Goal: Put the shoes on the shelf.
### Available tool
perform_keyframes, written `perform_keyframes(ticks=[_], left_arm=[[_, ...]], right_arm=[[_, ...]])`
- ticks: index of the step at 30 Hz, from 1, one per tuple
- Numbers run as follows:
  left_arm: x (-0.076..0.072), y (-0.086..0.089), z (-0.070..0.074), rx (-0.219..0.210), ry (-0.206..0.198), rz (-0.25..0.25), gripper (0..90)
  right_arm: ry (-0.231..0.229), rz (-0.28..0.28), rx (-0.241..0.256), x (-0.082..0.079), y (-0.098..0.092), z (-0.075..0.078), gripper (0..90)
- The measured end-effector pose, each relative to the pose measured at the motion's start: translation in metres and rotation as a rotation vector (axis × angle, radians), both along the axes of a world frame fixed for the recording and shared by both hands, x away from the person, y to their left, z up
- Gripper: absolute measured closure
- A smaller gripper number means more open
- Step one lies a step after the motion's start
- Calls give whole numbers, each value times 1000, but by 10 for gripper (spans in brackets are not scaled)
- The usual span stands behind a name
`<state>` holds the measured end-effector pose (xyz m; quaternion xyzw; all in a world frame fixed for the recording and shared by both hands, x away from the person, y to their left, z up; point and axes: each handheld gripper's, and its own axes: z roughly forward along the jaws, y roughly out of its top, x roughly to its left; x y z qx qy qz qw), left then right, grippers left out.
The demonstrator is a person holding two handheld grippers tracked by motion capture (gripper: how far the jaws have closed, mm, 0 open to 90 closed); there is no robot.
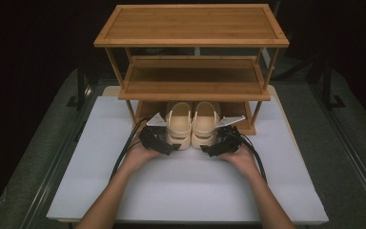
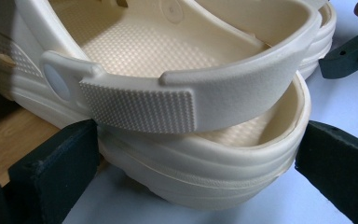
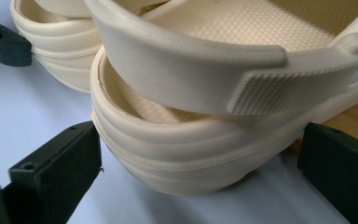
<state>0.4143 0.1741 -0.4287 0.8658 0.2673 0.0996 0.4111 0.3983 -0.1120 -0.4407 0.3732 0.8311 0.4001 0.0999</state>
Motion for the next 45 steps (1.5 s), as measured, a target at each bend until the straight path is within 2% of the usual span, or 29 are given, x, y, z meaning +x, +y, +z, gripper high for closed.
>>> perform_keyframes(ticks=[9,13,20,26,29,34,39,45], left_arm=[[14,-6,-2,-23,-1,41,0],[20,-8,-3,-21,-7,49,0],[25,-8,-7,-43,-22,68,0],[30,-12,-4,-14,-52,77,0],[33,-13,-2,15,-67,69,0],[36,-17,-5,-7,-69,96,0],[42,-20,-4,15,-84,100,3],[48,-25,-5,18,-110,128,19]], right_arm=[[13,-9,-15,19,-1,1,0],[4,-8,-20,26,-2,2,0],[-13,-4,-39,35,-3,2,0],[-15,-18,-27,39,-2,1,0],[-16,-24,-29,41,-1,0,0],[-31,-31,-27,43,-1,-1,0],[-52,-40,-38,45,-2,-1,0],[-63,-55,-55,50,-1,1,0]])
